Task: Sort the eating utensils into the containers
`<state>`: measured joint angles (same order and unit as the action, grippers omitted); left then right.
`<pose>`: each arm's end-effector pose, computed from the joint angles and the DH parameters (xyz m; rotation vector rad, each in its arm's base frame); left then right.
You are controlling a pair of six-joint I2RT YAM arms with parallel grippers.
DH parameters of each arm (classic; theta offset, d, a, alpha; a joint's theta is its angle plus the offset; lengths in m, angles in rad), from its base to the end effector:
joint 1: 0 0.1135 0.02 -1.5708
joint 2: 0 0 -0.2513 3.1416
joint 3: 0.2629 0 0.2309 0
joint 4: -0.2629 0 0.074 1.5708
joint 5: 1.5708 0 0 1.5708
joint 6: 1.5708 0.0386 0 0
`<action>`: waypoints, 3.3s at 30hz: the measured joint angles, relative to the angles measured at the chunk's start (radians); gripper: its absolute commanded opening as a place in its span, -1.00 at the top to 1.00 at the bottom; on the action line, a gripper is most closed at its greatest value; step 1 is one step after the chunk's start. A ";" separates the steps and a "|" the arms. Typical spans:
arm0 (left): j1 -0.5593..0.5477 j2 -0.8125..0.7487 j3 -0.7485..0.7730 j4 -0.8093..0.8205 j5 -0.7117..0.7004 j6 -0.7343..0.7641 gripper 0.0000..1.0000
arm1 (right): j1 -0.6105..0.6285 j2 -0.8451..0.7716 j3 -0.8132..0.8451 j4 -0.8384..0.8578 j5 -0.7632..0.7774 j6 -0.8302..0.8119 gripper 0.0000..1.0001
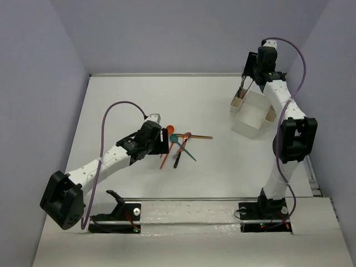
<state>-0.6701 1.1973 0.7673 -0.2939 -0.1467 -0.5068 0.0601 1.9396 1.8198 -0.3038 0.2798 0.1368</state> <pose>0.1916 -0.1447 0.2348 0.1128 2.3225 -0.4394 0.4403 0.0158 0.3352 0.2549 1.9636 -0.1511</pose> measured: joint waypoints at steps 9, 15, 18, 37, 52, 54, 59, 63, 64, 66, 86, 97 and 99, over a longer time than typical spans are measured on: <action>0.000 0.000 -0.005 0.016 0.007 -0.015 -0.52 | 0.043 -0.135 -0.025 -0.108 -0.087 0.064 -0.54; 0.005 -0.007 0.050 -0.006 0.008 -0.011 -0.55 | 0.101 -0.294 -0.108 -0.132 -0.141 0.107 -0.64; 0.005 -0.038 0.092 -0.019 0.007 -0.006 -0.62 | 0.116 -0.355 -0.164 -0.142 -0.160 0.130 -0.63; 0.018 -0.315 0.232 -0.094 0.016 0.056 -0.98 | 0.612 -0.404 -0.546 -0.195 -0.229 0.467 0.17; 0.018 -0.439 0.172 -0.128 0.106 0.079 -0.98 | 0.717 -0.042 -0.419 -0.217 -0.181 0.647 0.18; 0.018 -0.449 0.158 -0.130 0.129 0.085 -0.98 | 0.723 -0.011 -0.380 -0.220 -0.174 0.662 0.19; 0.018 -0.460 0.142 -0.137 0.168 0.107 -0.98 | 0.735 0.043 -0.330 -0.245 -0.143 0.695 0.23; 0.018 -0.468 0.142 -0.151 0.174 0.137 -0.98 | 0.740 0.079 -0.296 -0.296 -0.090 0.713 0.25; 0.018 -0.473 0.142 -0.156 0.173 0.147 -0.98 | 0.740 0.081 -0.295 -0.307 -0.077 0.717 0.25; 0.018 -0.476 0.143 -0.163 0.174 0.158 -0.98 | 0.740 0.080 -0.294 -0.328 -0.057 0.725 0.25; 0.009 -0.480 0.142 -0.160 0.200 0.188 -0.98 | 0.740 0.168 -0.215 -0.380 -0.033 0.757 0.57; 0.009 -0.479 0.142 -0.158 0.222 0.188 -0.98 | 0.740 0.175 -0.172 -0.439 0.006 0.754 0.57; 0.009 -0.479 0.142 -0.158 0.224 0.190 -0.98 | 0.740 0.175 -0.171 -0.446 0.011 0.752 0.58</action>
<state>-0.6609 0.7181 0.9092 -0.4519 0.0776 -0.3172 0.8001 2.1147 1.6485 -0.7502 0.2905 0.8883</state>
